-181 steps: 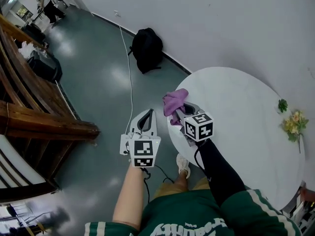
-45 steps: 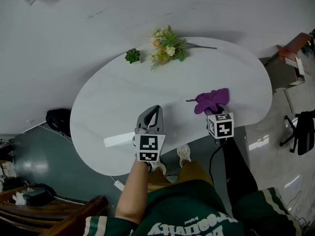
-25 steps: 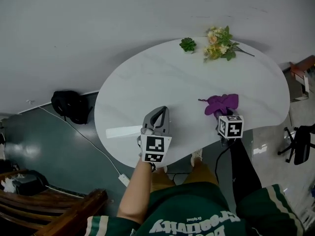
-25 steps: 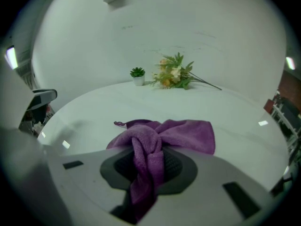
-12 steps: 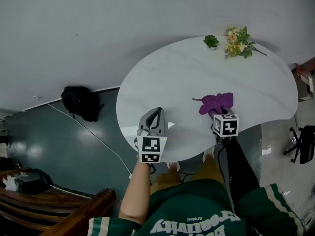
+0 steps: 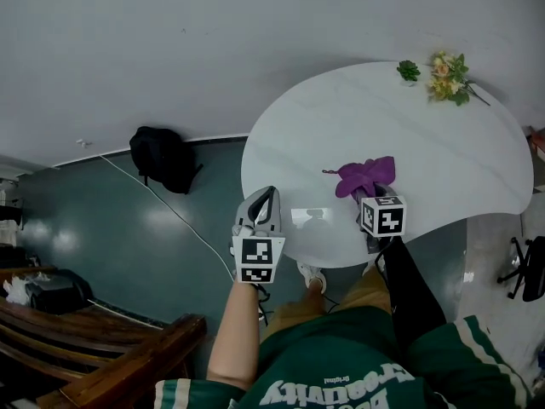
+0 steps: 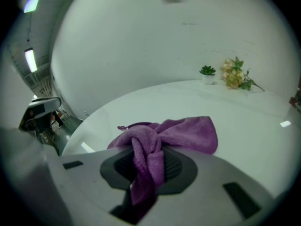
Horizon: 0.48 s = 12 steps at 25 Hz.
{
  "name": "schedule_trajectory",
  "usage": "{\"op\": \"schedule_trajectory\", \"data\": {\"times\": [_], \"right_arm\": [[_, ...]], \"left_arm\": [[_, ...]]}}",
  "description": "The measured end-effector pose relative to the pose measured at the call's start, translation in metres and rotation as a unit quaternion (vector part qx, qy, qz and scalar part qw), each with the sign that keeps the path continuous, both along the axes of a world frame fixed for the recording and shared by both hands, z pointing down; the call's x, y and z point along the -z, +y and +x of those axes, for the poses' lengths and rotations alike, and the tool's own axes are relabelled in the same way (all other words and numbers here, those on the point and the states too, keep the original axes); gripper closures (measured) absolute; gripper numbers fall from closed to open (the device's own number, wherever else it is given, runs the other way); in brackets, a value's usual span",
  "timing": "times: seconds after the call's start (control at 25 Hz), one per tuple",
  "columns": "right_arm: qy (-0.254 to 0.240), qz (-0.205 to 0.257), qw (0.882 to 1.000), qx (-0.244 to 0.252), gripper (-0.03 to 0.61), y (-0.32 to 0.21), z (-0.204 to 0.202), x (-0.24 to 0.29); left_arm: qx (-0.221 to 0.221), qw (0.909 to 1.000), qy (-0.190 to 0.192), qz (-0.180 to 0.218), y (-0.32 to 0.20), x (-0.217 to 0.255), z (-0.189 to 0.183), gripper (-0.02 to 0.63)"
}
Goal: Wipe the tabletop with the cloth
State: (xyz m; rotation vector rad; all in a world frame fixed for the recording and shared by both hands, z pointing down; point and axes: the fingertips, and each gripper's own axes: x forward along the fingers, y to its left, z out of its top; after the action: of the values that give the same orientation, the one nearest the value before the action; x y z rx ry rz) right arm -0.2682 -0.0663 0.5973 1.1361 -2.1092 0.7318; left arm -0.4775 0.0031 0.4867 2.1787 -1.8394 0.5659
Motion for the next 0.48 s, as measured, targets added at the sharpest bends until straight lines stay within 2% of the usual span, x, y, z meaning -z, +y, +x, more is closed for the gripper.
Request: {"op": "schedule_trajectory", "data": {"times": [0.48], "right_arm": [[-0.035,-0.017,0.993,0.107,0.491,0.057,-0.144,-0.002]], "left_arm": [[0.096,0.9954,0.001,-0.003,0.060,-0.001,-0.091,0.614]]}}
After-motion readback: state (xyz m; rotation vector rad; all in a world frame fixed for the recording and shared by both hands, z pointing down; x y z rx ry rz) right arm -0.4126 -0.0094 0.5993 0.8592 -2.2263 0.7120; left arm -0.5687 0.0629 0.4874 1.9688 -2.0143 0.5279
